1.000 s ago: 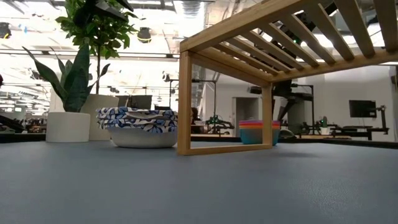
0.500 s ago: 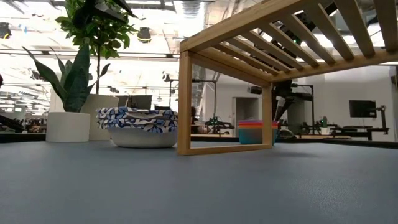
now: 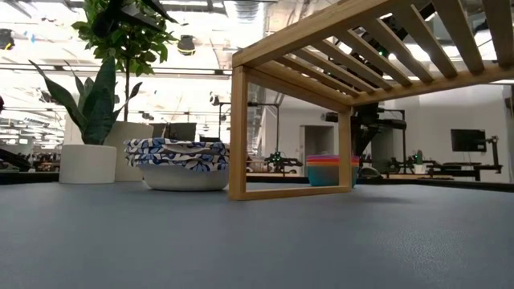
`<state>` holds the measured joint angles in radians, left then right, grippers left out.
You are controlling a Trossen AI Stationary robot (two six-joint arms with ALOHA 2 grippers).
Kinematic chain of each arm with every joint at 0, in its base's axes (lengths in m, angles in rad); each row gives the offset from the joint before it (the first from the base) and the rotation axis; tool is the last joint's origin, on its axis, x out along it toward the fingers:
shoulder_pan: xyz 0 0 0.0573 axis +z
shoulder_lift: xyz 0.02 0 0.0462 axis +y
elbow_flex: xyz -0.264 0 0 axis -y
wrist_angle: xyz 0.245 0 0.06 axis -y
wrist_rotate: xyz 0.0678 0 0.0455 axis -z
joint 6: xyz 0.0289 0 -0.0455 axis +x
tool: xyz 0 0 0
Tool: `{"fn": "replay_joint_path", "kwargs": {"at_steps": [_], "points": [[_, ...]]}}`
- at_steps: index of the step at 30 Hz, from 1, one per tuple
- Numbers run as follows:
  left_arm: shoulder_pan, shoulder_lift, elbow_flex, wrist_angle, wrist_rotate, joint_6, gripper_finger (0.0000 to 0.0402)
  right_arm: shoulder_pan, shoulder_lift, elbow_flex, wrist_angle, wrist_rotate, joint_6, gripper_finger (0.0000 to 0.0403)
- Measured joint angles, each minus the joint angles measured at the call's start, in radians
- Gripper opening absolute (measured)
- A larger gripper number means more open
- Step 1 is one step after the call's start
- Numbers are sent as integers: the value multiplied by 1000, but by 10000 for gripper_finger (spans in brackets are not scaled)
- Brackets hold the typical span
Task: Place and stack bowls onto a shelf
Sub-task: Put the small purple bowl on the shelf
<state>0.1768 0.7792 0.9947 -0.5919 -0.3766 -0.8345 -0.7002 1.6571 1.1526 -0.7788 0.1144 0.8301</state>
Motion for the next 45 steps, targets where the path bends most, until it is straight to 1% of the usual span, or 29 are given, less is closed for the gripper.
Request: {"fn": "replay_joint_path", "kwargs": {"at_steps": [6,11,16,21,24,27,30,34,38,41,45], "points": [[0,0,0,-1,2,0,118,10,-21,3,-5,-18,8,17],[0,0,0,-1,2,0,118,28,-71,52,-13,-20,8,17],[0,0,0,-1,1,2,118,27,-109,105,-57,-14,7,17],[0,0,0,-1,1,2,118,33,-146,111,-74,-14,3,17],[0,0,0,-1,1,2,118,32,-154,111,-126,4,-1,18],[0,0,0,-3,1,3,118,30,-145,111,-188,26,-15,44],[0,0,0,-3,-1,3,118,35,-117,111,-239,29,4,89],[0,0,0,-3,-4,3,118,73,-72,111,-302,24,58,151],[0,0,0,-3,-4,2,118,103,-14,110,-325,82,126,206],[0,0,0,-3,-4,2,118,107,26,109,-349,125,162,230],[0,0,0,-2,-1,1,118,99,62,109,-352,150,165,237]]}}
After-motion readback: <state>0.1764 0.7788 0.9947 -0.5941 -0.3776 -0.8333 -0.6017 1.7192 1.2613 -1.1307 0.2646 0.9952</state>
